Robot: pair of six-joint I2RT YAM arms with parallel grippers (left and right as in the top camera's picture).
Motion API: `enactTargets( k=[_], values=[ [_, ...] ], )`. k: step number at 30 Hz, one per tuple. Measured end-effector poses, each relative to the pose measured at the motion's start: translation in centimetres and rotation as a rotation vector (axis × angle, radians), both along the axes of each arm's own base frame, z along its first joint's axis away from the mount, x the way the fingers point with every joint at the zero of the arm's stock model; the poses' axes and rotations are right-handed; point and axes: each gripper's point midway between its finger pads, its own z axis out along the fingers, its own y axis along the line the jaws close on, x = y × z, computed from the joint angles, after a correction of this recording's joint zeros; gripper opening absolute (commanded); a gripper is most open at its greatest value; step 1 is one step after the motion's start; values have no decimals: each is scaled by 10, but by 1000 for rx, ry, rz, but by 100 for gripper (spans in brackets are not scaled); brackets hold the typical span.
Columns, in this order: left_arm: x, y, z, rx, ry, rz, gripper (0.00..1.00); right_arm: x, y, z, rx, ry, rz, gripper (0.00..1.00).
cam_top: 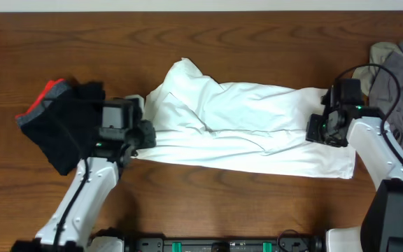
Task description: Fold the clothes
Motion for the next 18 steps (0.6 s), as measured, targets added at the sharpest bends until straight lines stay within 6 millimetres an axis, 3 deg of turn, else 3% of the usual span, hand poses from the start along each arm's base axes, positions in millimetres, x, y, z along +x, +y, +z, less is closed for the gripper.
enactTargets(
  k=[4, 9, 13, 18],
  values=[
    [0, -11, -26, 7, 62, -40, 23, 3, 9, -4, 13, -2, 25, 44],
    [-9, -11, -68, 24, 187, -48, 23, -6, 17, -26, 28, 46, 48, 45],
    [-6, -15, -71, 6, 213, -67, 23, -19, 18, -42, 32, 107, 55, 45],
    [-18, -20, -72, -26, 296, -83, 23, -26, 18, -42, 36, 136, 64, 50]
  ],
)
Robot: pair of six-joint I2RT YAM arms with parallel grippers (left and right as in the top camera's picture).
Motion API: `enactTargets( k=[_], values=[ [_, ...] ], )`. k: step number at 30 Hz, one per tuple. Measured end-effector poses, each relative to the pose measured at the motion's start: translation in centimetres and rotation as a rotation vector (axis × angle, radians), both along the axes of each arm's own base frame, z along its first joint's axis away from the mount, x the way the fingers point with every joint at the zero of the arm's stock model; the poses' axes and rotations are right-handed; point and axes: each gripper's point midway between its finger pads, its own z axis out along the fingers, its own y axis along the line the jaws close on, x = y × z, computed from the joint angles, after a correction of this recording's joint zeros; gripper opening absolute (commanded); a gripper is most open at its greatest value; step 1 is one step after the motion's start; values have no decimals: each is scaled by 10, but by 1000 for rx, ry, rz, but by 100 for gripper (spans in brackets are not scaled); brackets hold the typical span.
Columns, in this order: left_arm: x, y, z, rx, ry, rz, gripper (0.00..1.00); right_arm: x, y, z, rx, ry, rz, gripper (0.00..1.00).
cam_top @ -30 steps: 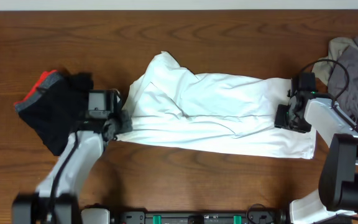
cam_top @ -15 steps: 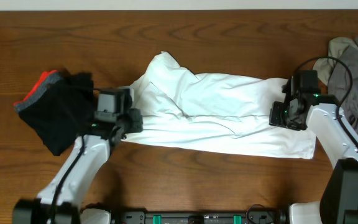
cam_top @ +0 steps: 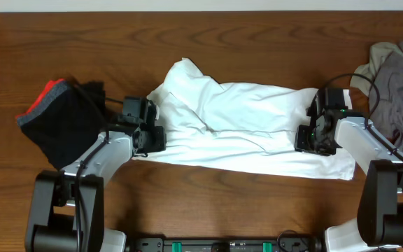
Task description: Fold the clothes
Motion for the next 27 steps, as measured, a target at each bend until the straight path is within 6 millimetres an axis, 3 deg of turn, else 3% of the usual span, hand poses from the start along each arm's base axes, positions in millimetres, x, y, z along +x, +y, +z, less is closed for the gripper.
enactTargets(
  k=[9, 13, 19, 22, 27],
  values=[
    [-49, -6, -2, -44, 218, -16, 23, -45, -9, -2, -56, 182, -21, 50],
    [-70, -7, -1, -57, 311, -4, 22, -56, -16, -2, -99, 228, -43, 52],
    [-83, -7, -2, -69, 374, 38, 19, -55, -24, -2, -146, 221, -53, 60],
    [-84, -7, -2, -70, 381, 50, 13, -44, -27, -2, -157, 175, -51, 61],
    [-89, -9, 0, -86, 382, 31, 13, -29, -29, -1, -167, 115, -45, 60]
  ],
)
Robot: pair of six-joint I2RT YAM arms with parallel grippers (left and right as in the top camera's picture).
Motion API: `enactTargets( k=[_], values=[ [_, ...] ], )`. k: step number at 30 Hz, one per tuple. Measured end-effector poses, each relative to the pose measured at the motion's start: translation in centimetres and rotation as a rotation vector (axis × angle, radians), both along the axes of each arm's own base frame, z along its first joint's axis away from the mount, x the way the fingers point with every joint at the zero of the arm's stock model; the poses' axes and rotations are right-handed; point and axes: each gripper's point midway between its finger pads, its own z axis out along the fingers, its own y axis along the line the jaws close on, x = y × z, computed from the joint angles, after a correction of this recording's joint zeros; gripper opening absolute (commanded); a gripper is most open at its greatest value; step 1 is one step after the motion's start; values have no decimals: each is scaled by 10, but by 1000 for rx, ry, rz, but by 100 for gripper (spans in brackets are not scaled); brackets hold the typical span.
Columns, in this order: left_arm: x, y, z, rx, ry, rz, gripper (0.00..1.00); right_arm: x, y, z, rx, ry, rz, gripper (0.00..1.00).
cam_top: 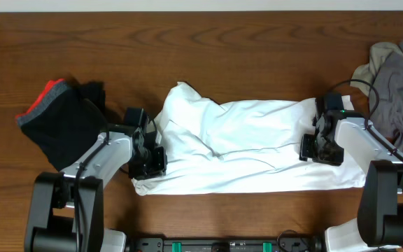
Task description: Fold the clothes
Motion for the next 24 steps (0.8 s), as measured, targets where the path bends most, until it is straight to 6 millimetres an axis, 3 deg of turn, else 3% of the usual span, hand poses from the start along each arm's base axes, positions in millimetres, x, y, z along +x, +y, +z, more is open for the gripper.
enactTargets(
  k=[3, 7, 12, 16, 19, 24],
  values=[
    [-7, 0, 3, -7, -10, -29, 17, 4, 0, 1, 2, -9, 17, 60],
    [7, -3, 32, -28, -158, -61, 49, 8, 3, 13, 20, -25, 36, 61],
    [66, -10, 97, -61, -518, -56, 53, 23, 9, 55, 50, -160, 50, 63],
    [108, -10, 141, -72, -701, -34, 55, 27, 11, 81, 60, -255, 56, 64],
    [135, -8, 158, -66, -736, -17, 56, 28, 14, 94, 72, -301, 62, 64],
    [192, -6, 155, -64, -702, 4, 56, 25, 17, 103, 86, -322, 72, 64]
  ],
)
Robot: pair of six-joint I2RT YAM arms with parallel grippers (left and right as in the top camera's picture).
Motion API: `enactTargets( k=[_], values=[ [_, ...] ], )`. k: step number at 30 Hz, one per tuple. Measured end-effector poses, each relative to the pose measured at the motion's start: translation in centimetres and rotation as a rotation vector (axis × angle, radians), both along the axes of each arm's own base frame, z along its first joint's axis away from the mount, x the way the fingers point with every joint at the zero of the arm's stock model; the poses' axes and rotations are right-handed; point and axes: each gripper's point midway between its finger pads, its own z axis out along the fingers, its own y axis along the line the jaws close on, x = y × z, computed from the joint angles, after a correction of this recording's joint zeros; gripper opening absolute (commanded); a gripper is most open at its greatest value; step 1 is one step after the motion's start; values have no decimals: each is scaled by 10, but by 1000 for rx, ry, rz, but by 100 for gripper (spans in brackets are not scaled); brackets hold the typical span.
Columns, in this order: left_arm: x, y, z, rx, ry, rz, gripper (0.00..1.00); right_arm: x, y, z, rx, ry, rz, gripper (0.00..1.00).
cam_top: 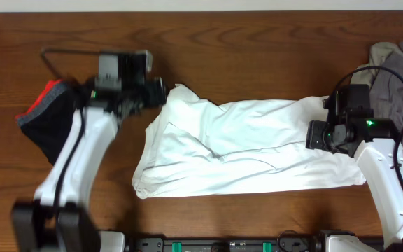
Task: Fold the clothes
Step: 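Release the shirt and lift both grippers away to the sides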
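A white garment lies spread lengthwise across the middle of the table, wrinkled, with a raised peak at its far left corner. My left gripper is right beside that peak, at the cloth's far left edge. Whether its fingers hold any cloth is not visible. My right gripper hangs over the garment's right end, near the far right corner. Its fingers are hidden under the wrist body. The garment's near edge runs fairly straight from the left corner to the right corner.
A black garment with a red and grey band lies at the left, under my left arm. A heap of grey clothes sits at the far right corner. The brown wooden table has a near edge just beyond the white garment.
My left gripper has gone from the garment's near left corner to its far left peak. My right gripper has shifted slightly toward the far side. The garment itself lies much the same.
First the white garment lay slanted, with a gripper at each end. Then both grippers were down on its ends. After that the cloth lay nearer the front edge and squarer. Now the left gripper is at the far left corner.
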Motion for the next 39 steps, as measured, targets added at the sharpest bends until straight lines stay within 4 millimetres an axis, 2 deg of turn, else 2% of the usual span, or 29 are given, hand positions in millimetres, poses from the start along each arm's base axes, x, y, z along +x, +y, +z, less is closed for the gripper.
enactTargets(
  k=[4, 7, 13, 16, 17, 20, 22, 29, 33, 39],
  values=[
    [37, -3, -26, -30, 68, -7, 57, -6, 1, -2, 3, 24, 4, 64],
    [55, -4, -58, -49, 139, -10, 57, -7, 1, -2, 2, 29, 7, 64],
    [59, -10, -117, -111, 274, -29, 56, -8, 1, -2, 2, 32, 8, 64],
    [53, -14, -133, -132, 326, -38, 54, -8, 1, -2, 3, 32, 8, 63],
    [51, -16, -135, -143, 337, -43, 49, -7, 1, -2, 3, 31, 8, 64],
    [47, -22, -134, -179, 349, -71, 22, -7, 1, -2, 3, 28, 8, 63],
    [46, -26, -131, -201, 347, -89, 12, -6, 1, -2, 3, 25, 8, 63],
    [40, -38, -122, -277, 358, -140, 8, 5, 1, 2, 1, -22, 8, 60],
    [27, -40, -117, -287, 394, -160, 6, 28, -2, 10, 5, -121, -6, 57],
    [4, -35, -107, -263, 478, -159, 6, 70, -37, 33, 19, -321, -106, 64]
  ],
)
